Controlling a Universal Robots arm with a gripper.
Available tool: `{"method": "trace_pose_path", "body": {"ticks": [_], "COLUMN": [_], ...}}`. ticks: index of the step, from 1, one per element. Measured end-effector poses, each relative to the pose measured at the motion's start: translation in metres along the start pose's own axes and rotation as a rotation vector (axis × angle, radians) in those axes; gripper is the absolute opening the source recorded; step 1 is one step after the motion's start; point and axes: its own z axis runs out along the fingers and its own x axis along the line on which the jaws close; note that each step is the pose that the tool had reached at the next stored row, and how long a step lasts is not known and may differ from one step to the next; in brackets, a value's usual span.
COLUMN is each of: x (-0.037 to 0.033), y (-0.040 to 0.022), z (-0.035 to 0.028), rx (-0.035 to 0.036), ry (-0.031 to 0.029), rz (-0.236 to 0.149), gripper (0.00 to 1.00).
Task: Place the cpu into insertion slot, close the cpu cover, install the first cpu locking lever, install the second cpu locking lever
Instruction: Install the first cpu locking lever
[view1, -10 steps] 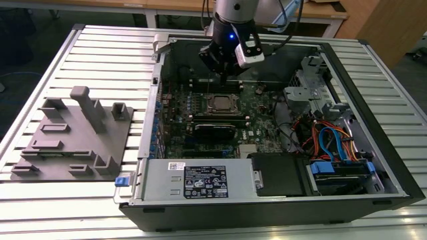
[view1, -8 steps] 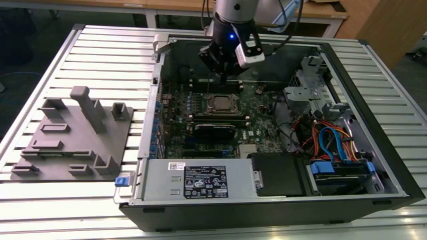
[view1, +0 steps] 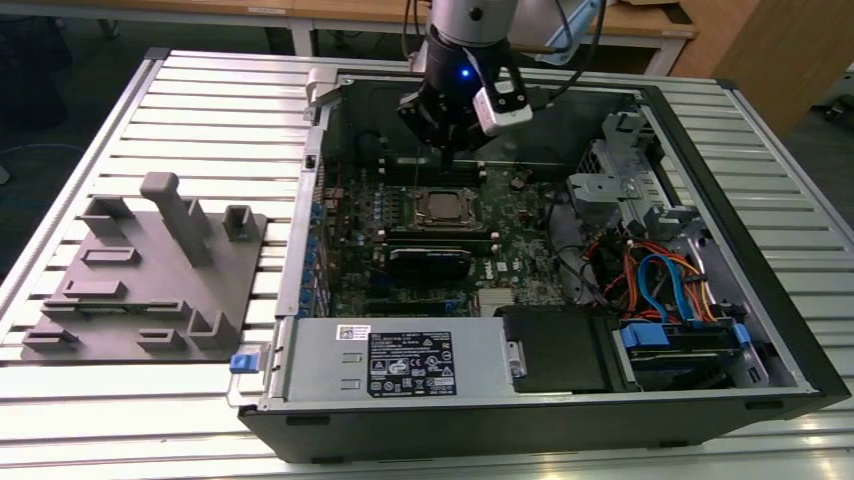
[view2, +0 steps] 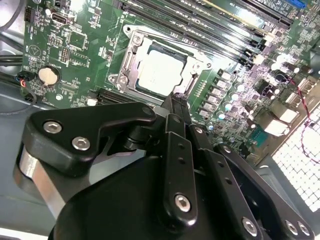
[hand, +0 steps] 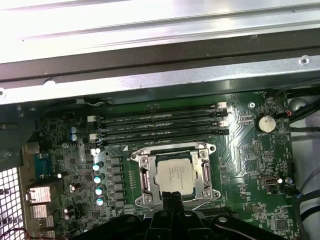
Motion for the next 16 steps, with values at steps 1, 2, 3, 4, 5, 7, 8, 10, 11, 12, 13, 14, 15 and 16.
{"method": "trace_pose_path", "body": {"ticks": [1, 2, 3, 4, 5, 7, 8, 10, 11, 12, 13, 14, 15, 16], "x": [0.0, 0.0, 0.0, 0.0, 0.0, 0.0, 0.0, 0.0, 0.0, 0.0, 0.0, 0.0, 0.0, 0.0], "y": [0.0, 0.0, 0.0, 0.0, 0.0, 0.0, 0.0, 0.0, 0.0, 0.0, 0.0, 0.0, 0.0, 0.0], "z": [0.0, 0.0, 0.0, 0.0, 0.0, 0.0, 0.0, 0.0, 0.0, 0.0, 0.0, 0.0, 0.0, 0.0], "rx": [0.0001, 0.0002, 0.0003, 0.0004, 0.0004, 0.0006, 0.0007, 0.0009, 0.001, 0.0011, 0.0012, 0.0013, 0.0014, 0.0015], "ry": [0.0, 0.0, 0.0, 0.0, 0.0001, 0.0, 0.0, 0.0001, 0.0001, 0.0002, 0.0001, 0.0001, 0.0002, 0.0002], "rz": [-0.005, -0.011, -0.016, -0.021, -0.026, -0.036, -0.042, -0.052, -0.058, -0.063, -0.068, -0.073, -0.079, -0.084], "gripper": [0.1, 0.1, 0.1, 0.1, 0.1, 0.1, 0.1, 0.1, 0.1, 0.1, 0.1, 0.1, 0.1, 0.1]}}
